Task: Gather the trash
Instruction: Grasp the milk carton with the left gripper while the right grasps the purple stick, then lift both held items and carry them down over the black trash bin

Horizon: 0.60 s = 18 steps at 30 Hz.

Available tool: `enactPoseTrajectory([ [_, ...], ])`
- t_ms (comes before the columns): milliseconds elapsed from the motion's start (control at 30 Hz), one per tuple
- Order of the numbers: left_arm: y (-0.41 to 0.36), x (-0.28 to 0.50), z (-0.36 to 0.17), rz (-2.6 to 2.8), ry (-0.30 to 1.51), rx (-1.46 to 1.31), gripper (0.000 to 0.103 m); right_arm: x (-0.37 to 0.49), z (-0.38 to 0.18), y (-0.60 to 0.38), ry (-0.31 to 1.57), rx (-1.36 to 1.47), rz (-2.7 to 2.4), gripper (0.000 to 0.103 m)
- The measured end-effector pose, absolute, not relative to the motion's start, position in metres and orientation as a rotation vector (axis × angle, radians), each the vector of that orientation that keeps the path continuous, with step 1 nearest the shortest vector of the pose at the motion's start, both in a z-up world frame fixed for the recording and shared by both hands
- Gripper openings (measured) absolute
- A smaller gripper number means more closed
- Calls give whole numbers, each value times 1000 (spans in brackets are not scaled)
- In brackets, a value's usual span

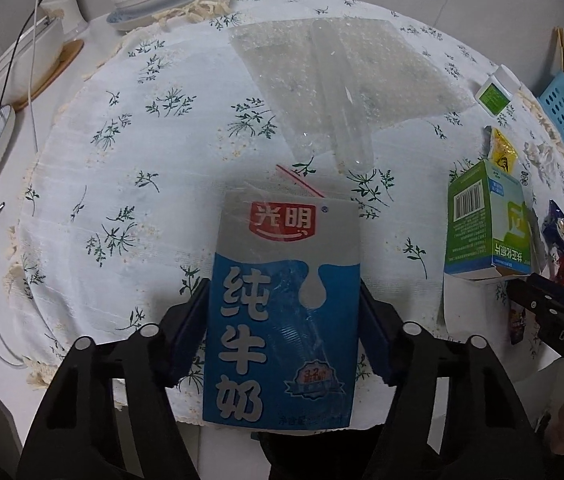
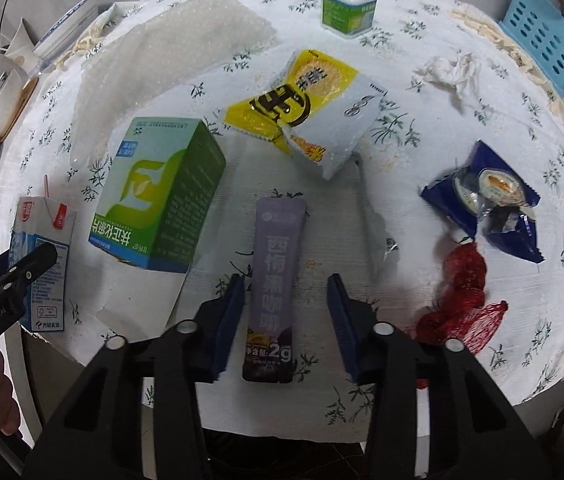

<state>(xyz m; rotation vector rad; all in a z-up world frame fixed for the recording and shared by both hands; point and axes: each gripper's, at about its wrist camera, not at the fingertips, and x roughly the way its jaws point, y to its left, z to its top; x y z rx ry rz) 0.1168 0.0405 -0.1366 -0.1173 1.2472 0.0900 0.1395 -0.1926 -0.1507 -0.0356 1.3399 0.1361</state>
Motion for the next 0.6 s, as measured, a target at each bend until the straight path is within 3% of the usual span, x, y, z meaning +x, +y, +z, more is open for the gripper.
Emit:
enactPoseTrajectory([
  [167,41,118,-136,88,1249,-119,62,140,-150,-194,1343,-59,89,18],
  [600,41,102,-108,77,1197,-118,62,129,-127,-208,1292,-8,80,14],
])
